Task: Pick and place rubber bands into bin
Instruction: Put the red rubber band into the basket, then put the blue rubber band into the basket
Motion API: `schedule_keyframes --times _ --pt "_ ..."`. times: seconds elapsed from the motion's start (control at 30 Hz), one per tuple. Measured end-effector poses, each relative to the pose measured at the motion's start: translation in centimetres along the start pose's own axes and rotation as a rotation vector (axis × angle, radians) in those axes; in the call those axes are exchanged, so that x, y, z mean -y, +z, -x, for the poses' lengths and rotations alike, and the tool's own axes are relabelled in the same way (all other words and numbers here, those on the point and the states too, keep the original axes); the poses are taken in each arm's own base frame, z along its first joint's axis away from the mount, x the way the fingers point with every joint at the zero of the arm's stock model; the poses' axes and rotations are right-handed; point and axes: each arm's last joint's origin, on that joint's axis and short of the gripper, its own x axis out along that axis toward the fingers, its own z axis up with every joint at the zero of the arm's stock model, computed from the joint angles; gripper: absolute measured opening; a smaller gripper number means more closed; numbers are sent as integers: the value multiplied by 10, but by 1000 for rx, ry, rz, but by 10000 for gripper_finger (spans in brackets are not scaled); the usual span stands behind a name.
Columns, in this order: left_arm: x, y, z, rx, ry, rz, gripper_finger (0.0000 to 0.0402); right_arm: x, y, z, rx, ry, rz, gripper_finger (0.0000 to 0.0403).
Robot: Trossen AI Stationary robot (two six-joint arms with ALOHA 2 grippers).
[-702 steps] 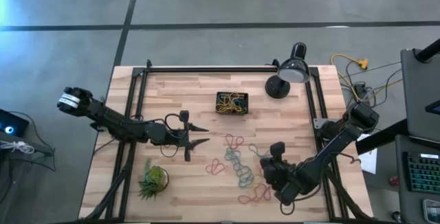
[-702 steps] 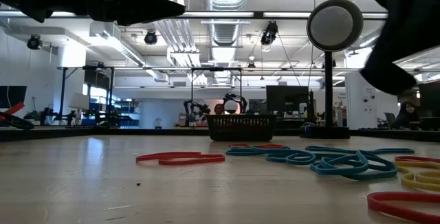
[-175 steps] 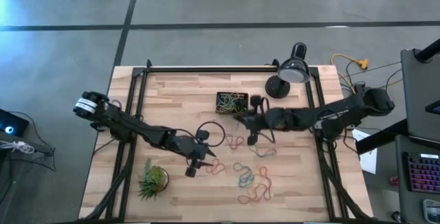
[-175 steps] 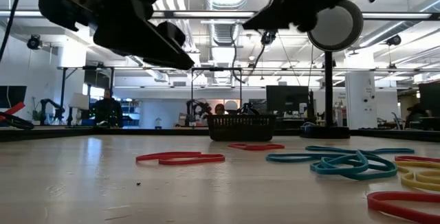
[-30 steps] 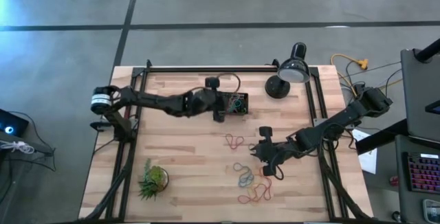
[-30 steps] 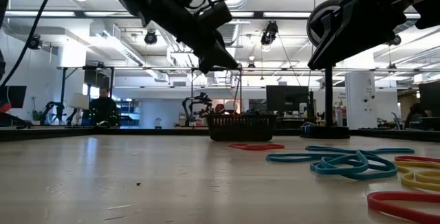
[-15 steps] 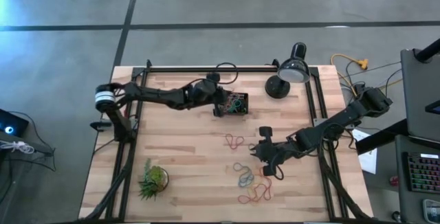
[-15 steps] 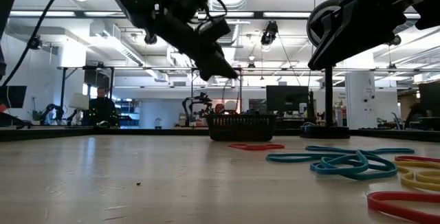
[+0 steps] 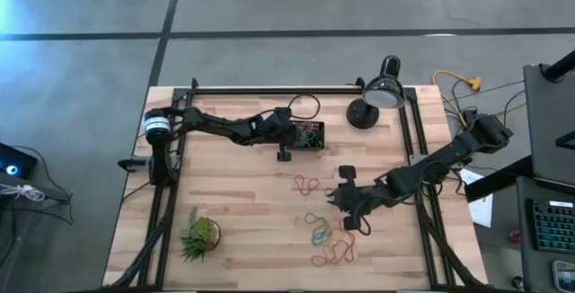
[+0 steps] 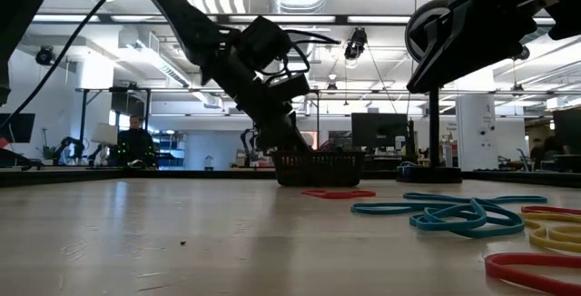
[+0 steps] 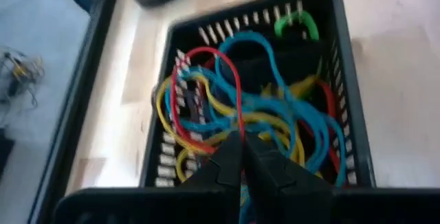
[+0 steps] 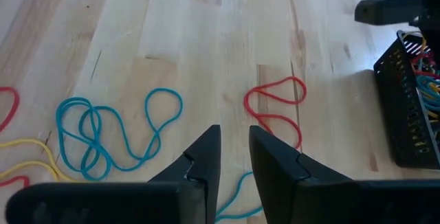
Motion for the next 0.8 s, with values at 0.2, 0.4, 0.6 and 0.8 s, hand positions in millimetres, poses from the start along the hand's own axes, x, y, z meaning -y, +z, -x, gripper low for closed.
schedule_keyframes --times 0.2,0.4,0.6,0.8 --pt "-6 5 1 -19 2 52 0 0 -1 0 -1 0 1 70" --pt "-8 13 4 -23 -77 50 16 0 -1 0 -4 0 1 65" --pt "-11 17 5 -44 -96 52 84 0 -2 -1 -6 -1 2 69" --pt "-17 32 18 -17 -84 73 134 1 -10 -3 -28 -8 3 75"
